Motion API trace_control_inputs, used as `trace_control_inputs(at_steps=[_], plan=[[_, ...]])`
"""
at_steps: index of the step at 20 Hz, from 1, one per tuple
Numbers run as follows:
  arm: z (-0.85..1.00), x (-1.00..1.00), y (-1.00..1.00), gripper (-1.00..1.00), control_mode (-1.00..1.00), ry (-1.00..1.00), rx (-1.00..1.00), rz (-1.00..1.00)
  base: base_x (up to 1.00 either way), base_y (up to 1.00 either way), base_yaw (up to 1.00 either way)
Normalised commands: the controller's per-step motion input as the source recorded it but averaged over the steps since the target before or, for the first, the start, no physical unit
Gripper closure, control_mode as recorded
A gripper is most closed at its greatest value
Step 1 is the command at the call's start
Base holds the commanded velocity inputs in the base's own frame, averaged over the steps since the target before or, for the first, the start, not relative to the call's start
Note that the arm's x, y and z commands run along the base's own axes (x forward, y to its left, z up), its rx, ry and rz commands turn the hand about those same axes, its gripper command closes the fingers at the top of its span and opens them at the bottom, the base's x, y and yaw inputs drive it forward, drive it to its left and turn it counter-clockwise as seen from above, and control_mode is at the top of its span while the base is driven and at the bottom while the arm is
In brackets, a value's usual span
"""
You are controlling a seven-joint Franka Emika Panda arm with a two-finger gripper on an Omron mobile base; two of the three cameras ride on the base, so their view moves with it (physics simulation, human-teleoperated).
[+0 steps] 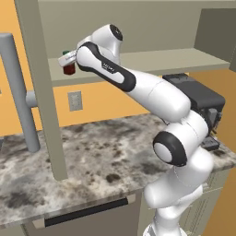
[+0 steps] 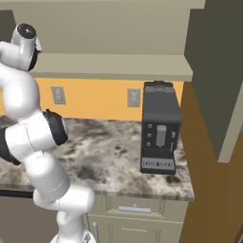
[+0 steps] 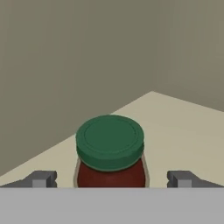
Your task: Collect the paprika, mayonnaise, and shaker from the cabinet and place them next to the stove.
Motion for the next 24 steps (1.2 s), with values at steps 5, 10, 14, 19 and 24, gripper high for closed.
trace_control_inputs(at_steps=[5, 10, 14, 19, 24], plan=[[-0.05, 0.19, 0.0, 1.0, -1.0, 0.0, 0.0, 0.0, 0.0, 0.0, 0.0], [-0.18, 0.03, 0.01, 1.0, -1.0, 0.0, -0.02, 0.0, 0.0, 0.0, 0.0], [-0.22, 0.0, 0.21, 1.0, -1.0, 0.01, -0.06, 0.01, 0.0, 0.0, 0.0], [-0.12, -0.03, 0.13, 1.0, -1.0, 0.01, -0.03, 0.01, 0.0, 0.0, 0.0], [-0.02, -0.24, 0.0, 1.0, -1.0, -0.06, 0.01, 0.0, 0.0, 0.0, 0.0]])
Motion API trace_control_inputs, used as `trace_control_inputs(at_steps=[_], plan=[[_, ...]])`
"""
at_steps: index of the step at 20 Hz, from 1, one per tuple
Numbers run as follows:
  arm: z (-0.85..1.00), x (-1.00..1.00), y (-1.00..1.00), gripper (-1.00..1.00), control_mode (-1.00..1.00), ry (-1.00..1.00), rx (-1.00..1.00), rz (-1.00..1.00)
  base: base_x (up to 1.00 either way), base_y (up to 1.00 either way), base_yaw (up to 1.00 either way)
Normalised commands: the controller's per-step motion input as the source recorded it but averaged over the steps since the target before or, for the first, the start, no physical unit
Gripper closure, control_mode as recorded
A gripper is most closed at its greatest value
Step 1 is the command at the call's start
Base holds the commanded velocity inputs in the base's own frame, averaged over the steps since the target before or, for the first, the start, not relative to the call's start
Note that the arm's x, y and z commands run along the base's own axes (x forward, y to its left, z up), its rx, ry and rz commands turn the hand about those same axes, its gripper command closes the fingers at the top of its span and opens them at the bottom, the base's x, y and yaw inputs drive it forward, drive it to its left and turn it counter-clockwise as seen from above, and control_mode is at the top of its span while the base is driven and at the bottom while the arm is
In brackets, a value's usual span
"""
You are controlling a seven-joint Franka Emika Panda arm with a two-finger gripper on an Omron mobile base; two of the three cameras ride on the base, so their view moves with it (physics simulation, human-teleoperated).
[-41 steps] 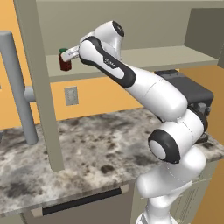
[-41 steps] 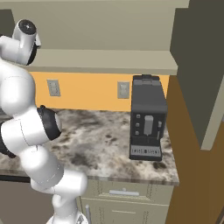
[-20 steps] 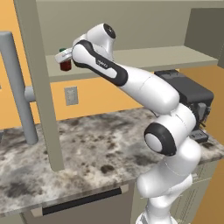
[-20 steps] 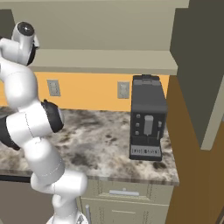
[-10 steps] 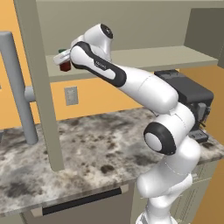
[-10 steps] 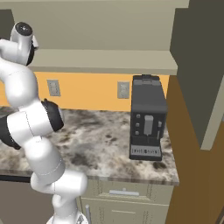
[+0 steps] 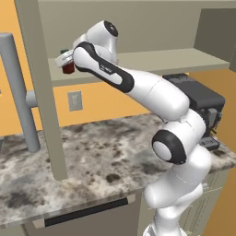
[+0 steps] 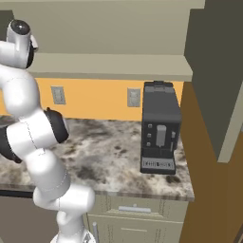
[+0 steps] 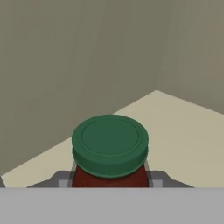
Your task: Collect the paprika, mayonnaise, and shaker from the cabinet and place them next to the stove.
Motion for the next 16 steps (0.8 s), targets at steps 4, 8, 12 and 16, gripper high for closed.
trace_control_inputs(at_steps=[4, 8, 12, 16], plan=[[-0.06, -0.34, 0.0, 1.0, -1.0, -0.1, 0.03, 0.0, 0.0, 0.0, 0.0], [-0.09, -0.53, -0.02, 1.0, -1.0, -0.16, 0.05, 0.0, 0.0, 0.0, 0.0], [-0.08, -0.73, -0.08, 1.0, -1.0, -0.17, 0.06, 0.03, 0.0, 0.0, 0.0], [-0.01, -0.75, -0.14, 1.0, -1.0, -0.13, 0.04, 0.05, 0.0, 0.0, 0.0]])
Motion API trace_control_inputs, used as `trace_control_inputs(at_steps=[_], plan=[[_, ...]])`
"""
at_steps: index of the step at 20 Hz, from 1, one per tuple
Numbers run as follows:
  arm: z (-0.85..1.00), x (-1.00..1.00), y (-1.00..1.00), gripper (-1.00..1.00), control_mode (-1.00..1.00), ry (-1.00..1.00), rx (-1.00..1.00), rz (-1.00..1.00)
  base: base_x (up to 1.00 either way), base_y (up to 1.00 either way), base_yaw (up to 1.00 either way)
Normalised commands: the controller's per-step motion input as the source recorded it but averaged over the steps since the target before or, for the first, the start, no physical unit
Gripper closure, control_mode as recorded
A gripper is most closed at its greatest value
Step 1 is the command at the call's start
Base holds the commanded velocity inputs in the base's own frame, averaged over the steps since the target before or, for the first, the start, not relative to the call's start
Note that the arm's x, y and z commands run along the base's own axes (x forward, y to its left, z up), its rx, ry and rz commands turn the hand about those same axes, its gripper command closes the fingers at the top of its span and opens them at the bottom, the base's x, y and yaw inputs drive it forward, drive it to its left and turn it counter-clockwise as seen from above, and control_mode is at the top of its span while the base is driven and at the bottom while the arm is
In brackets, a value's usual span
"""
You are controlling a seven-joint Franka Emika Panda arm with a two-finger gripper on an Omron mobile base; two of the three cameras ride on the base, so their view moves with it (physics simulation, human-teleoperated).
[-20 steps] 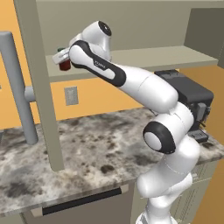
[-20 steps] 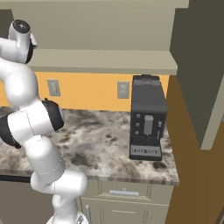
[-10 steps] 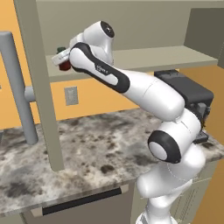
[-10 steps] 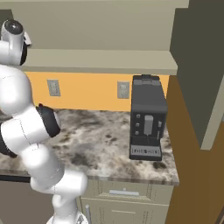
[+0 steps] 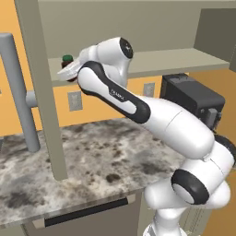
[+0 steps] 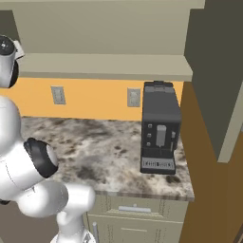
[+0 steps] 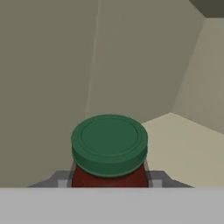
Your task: Collect the paprika, mayonnaise, and shaker from the cabinet and place them next to the stove.
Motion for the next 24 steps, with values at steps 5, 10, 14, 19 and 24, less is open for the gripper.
trace_control_inputs(at_steps=[5, 10, 14, 19, 24], plan=[[0.03, -0.55, -0.53, 1.0, -1.0, -0.06, 0.04, 0.06, 0.0, 0.0, 0.0], [0.06, -0.41, -0.81, 1.0, -1.0, 0.0, 0.03, 0.07, 0.0, 0.0, 0.0], [0.0, -0.43, -0.8, 1.0, -1.0, 0.0, 0.01, 0.09, 0.0, 0.0, 0.0], [-0.01, -0.49, -0.67, 1.0, -1.0, 0.0, 0.0, 0.13, 0.0, 0.0, 0.0], [-0.09, -0.55, -0.6, 1.0, -1.0, 0.0, 0.0, 0.14, 0.0, 0.0, 0.0]])
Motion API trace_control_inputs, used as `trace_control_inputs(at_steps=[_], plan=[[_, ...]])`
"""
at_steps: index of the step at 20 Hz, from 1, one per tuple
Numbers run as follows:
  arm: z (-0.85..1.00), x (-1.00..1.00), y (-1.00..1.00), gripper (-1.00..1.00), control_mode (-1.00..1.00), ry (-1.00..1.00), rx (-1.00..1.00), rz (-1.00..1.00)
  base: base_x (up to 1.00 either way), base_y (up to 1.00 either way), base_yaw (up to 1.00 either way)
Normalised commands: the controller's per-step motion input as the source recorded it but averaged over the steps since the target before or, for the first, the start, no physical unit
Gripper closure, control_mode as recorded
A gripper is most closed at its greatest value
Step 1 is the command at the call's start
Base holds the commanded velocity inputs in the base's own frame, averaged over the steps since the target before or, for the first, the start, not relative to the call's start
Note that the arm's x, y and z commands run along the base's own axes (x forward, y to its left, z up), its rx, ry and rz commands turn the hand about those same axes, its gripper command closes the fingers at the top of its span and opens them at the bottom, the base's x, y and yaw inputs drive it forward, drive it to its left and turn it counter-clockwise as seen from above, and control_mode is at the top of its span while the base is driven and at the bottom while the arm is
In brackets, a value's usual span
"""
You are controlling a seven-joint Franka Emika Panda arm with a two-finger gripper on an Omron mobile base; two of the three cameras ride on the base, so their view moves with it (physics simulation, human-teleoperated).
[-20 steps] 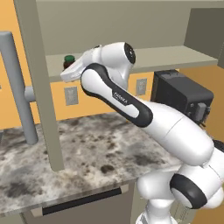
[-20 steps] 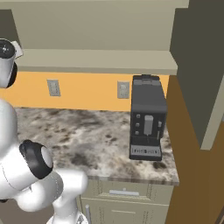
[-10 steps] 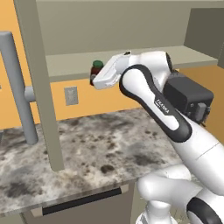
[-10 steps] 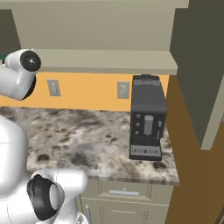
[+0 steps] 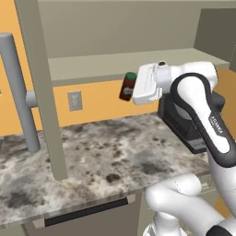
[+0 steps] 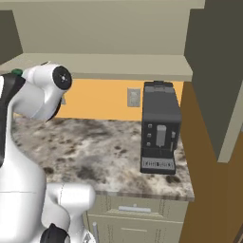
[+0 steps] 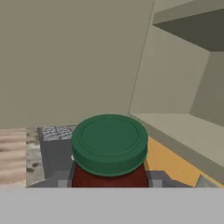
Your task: Collect the paprika, mayonnaise, and shaker from the cabinet and place them next to the stove.
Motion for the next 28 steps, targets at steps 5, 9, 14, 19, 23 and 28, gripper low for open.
trace_control_inputs(at_steps=[5, 9, 14, 19, 23, 28], plan=[[-0.31, -0.61, -0.41, 1.0, -1.0, 0.0, -0.01, 0.15, 0.0, 0.0, 0.0], [-0.51, -0.73, -0.09, 1.0, -1.0, 0.0, -0.06, 0.17, 0.0, 0.0, 0.0], [0.0, 0.0, 0.0, 1.0, 1.0, 0.0, 0.0, 0.0, -0.97, 0.07, 0.14], [0.0, 0.0, 0.0, 1.0, 1.0, 0.0, 0.0, 0.0, -1.0, 0.28, 0.16], [0.0, 0.0, 0.0, 1.0, 1.0, 0.0, 0.0, 0.0, -0.9, 0.66, 0.25], [0.0, 0.0, 0.0, 1.0, 1.0, 0.0, 0.0, 0.0, -0.56, 0.79, 0.36]])
